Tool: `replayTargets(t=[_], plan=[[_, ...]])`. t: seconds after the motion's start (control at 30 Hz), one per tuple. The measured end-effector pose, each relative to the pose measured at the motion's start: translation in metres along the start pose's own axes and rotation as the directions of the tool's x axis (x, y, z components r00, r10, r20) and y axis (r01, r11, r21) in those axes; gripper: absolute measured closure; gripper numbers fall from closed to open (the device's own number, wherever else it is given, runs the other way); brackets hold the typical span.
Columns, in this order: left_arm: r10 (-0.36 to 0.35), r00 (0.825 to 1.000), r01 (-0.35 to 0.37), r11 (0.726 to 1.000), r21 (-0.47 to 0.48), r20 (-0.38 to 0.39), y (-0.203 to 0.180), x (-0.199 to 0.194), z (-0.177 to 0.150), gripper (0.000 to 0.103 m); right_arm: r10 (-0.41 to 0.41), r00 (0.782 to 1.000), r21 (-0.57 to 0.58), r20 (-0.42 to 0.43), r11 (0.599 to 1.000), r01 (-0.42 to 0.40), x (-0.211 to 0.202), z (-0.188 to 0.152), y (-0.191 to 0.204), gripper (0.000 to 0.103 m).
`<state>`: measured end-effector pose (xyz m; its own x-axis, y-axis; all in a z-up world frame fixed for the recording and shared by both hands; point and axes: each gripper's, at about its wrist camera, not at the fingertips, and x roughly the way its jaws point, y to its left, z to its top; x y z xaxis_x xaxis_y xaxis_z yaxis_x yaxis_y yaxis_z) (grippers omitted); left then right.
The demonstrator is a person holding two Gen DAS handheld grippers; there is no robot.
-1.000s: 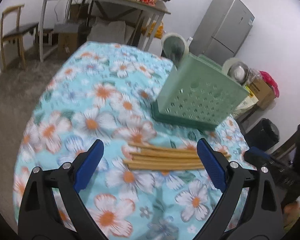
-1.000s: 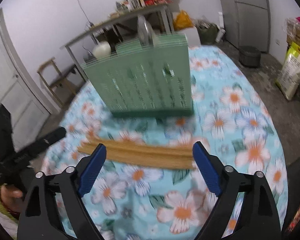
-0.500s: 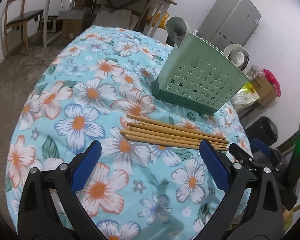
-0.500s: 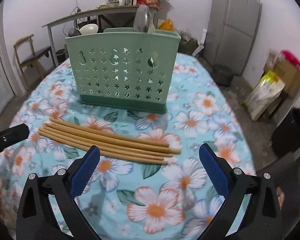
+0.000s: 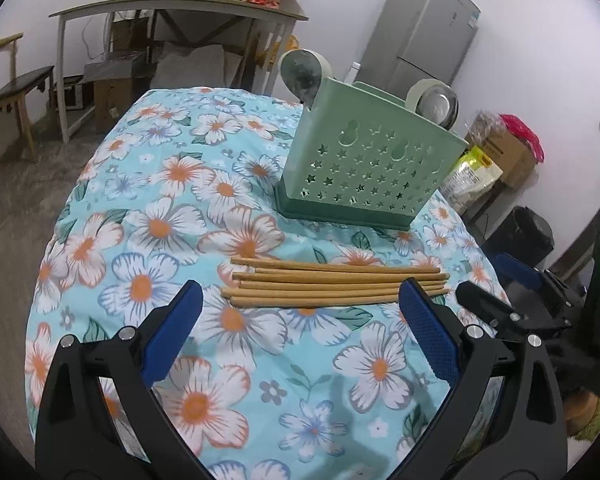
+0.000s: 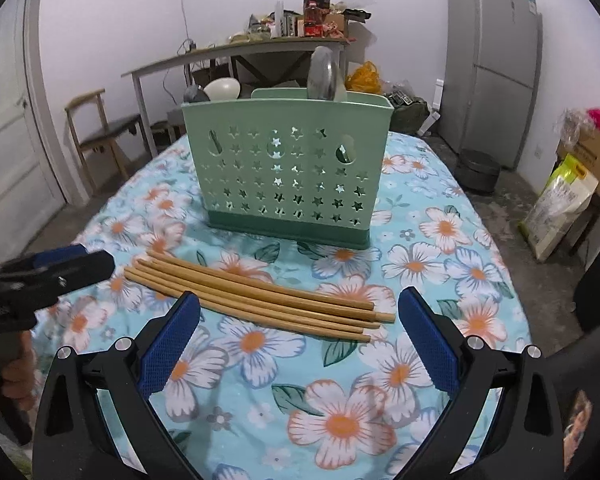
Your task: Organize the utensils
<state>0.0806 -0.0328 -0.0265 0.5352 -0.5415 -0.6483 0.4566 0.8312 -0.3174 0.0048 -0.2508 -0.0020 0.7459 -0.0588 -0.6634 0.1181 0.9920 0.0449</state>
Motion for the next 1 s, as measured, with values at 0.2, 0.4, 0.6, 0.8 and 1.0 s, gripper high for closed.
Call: replayTargets(t=[0.2,0.4,0.6,0.8,1.0], plan=[[-0.009,0.999,0.007,0.998,-0.059,-0.036,0.015,0.007,0.003,0.008,0.058,0.998,0.101,-0.03,0.993,-0.055,0.003,0.0,-0.009,0.007],[-0.081,0.995,0.072,0.989,-0.126,-0.065,0.02,0.014,-0.003,0.009,0.081,0.996,0.081,-0.031,0.994,-0.078,0.003,0.0,0.0,0.007],[-0.184,0.977,0.153,0.957,-0.248,-0.107,0.026,0.028,-0.015,0.031,0.103,0.994,0.066,-0.04,0.993,-0.1,0.004,-0.002,0.005,0.007],[-0.288,0.954,0.231,0.881,-0.412,-0.08,0.043,0.046,-0.02,0.05,0.111,0.993,0.082,-0.047,0.991,-0.107,0.007,-0.004,0.002,0.007],[-0.334,0.942,0.257,0.772,-0.581,-0.027,0.067,0.064,-0.025,0.069,0.112,0.993,0.099,-0.046,0.989,-0.107,0.008,-0.004,-0.001,0.007]])
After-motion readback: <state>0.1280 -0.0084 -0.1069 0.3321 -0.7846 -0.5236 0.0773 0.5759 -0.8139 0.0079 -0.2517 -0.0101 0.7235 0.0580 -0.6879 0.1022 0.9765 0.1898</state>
